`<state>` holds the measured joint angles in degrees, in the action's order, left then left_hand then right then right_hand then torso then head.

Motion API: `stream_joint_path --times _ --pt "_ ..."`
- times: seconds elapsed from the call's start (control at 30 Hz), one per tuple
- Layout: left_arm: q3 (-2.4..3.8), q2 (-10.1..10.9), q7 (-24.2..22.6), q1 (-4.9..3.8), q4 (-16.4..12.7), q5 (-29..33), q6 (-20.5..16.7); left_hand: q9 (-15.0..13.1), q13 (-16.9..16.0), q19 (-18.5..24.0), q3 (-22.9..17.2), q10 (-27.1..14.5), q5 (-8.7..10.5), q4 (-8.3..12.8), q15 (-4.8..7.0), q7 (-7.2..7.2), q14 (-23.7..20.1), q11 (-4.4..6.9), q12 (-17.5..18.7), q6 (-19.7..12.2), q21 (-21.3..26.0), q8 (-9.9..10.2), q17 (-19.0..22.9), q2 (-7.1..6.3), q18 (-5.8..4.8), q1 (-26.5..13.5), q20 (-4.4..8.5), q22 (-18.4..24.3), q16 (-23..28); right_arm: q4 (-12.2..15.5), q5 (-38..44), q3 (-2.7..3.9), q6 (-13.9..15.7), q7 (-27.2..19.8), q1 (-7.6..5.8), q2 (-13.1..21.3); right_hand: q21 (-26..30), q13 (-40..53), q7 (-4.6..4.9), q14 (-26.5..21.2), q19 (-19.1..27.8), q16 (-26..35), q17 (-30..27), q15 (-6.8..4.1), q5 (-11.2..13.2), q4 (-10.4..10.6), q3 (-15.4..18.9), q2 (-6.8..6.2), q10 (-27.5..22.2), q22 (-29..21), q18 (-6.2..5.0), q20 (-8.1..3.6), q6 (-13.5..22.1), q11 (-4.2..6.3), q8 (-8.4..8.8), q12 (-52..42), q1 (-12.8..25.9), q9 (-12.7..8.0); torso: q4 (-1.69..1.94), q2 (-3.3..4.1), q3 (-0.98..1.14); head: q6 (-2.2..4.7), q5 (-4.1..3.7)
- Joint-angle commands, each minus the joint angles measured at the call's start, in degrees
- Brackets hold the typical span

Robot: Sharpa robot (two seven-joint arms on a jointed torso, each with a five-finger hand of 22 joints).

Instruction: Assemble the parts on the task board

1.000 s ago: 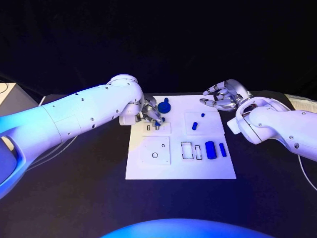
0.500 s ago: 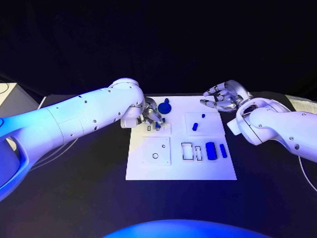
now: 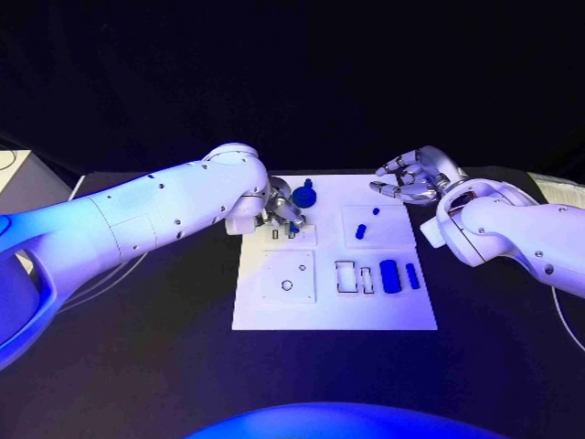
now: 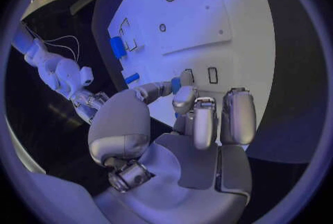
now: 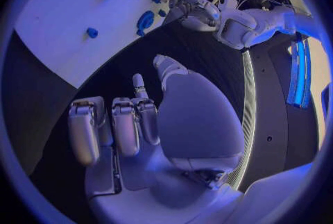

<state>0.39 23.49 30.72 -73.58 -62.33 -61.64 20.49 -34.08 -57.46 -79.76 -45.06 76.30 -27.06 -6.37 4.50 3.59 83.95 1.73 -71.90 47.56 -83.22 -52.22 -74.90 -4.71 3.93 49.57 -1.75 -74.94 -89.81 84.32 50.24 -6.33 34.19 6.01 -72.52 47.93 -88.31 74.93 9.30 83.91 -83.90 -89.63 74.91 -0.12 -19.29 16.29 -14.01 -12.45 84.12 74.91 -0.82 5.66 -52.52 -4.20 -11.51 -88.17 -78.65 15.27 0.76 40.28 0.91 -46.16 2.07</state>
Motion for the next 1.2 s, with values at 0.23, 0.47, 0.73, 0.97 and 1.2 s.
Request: stream_joint_path --times 0.23,0.47,0.73,0.97,1.2 --pt "-0.10 -0.1 0.1 -0.04 0.2 -0.2 2.0 -0.3 -0.2 -0.2 -14.2 0.5 -0.99 14.7 0.31 -1.17 6.1 0.09 -0.4 1.8 -0.4 0.3 -15.1 0.21 -0.47 -0.5 0.21 -2.0 -0.2 0.1 0.7 0.01 -0.7 -0.2 0.04 0.0 0.3 13.2 0.03 5.8 -5.3 0.2 13.8 0.34 -0.3 0.0 0.0 -0.04 3.8 13.9 0.32 0.38 0.3 -0.34 -0.28 0.2 0.4 0.0 0.01 -0.06 0.06 -0.27 0.02" --pt "-0.12 0.0 0.2 -0.03 0.3 -0.9 2.1 -0.3 -0.4 -0.2 -14.2 0.6 -1.21 14.7 0.32 -1.18 6.1 0.11 -0.5 1.8 -0.4 0.3 -15.1 0.24 -0.48 -0.5 0.22 -2.0 -0.2 0.1 0.7 0.01 -0.6 -0.3 0.04 0.0 0.5 13.1 0.03 5.7 -5.2 0.2 13.7 0.33 -0.3 0.0 0.0 -0.08 3.7 13.8 0.29 0.37 0.3 -0.33 -0.31 0.3 0.3 -0.1 -0.01 -0.06 0.05 -0.27 0.02" --pt "-0.12 0.1 0.3 -0.01 0.2 -0.9 2.2 -0.3 -0.4 -0.2 -14.2 0.6 -1.28 14.8 0.33 -1.19 6.1 0.11 -0.5 1.8 -0.4 0.3 -15.1 0.25 -0.46 -0.5 0.23 -2.0 -0.2 -0.2 0.0 0.01 1.1 -2.0 0.04 0.0 9.9 9.4 -0.17 4.1 -1.3 3.1 8.2 0.10 -0.4 0.0 -0.4 -0.24 -0.4 8.4 -1.93 0.21 0.2 -0.13 -0.83 4.6 0.3 0.1 0.01 -0.07 0.02 -0.33 -0.01" --pt "-0.13 -0.2 0.3 0.02 0.5 -0.8 2.3 -0.3 -0.5 -0.2 -14.2 0.6 -1.32 14.8 0.33 -1.19 6.1 0.12 -0.6 1.9 -0.4 0.3 -15.1 0.26 -0.47 -0.6 0.23 -2.0 -0.2 -0.5 -1.9 0.01 4.1 -4.6 0.03 0.0 35.2 -4.5 -0.49 -0.6 6.9 14.7 -6.6 -0.51 -0.4 0.0 -2.9 -0.98 -11.8 -7.0 -6.36 -0.46 1.5 0.33 -1.97 19.5 -0.1 0.3 0.01 -0.07 0.00 -0.35 0.01" --pt "-0.21 -0.4 0.3 0.15 0.7 -0.8 2.6 -0.4 -0.5 -0.2 -14.2 0.6 -1.41 14.8 0.34 -1.20 6.1 0.12 -0.6 1.9 -0.4 0.3 -15.1 0.28 -0.48 -0.6 0.24 -2.0 -0.2 -0.8 -3.0 0.01 5.8 -6.1 0.03 -0.1 63.5 -28.6 -0.36 -9.3 14.0 38.4 -27.8 -0.34 -0.5 0.0 -6.5 -1.97 -23.7 -26.5 -9.71 -0.19 2.2 0.28 -3.06 44.5 0.0 0.7 -0.03 -0.03 -0.01 -0.44 -0.05"
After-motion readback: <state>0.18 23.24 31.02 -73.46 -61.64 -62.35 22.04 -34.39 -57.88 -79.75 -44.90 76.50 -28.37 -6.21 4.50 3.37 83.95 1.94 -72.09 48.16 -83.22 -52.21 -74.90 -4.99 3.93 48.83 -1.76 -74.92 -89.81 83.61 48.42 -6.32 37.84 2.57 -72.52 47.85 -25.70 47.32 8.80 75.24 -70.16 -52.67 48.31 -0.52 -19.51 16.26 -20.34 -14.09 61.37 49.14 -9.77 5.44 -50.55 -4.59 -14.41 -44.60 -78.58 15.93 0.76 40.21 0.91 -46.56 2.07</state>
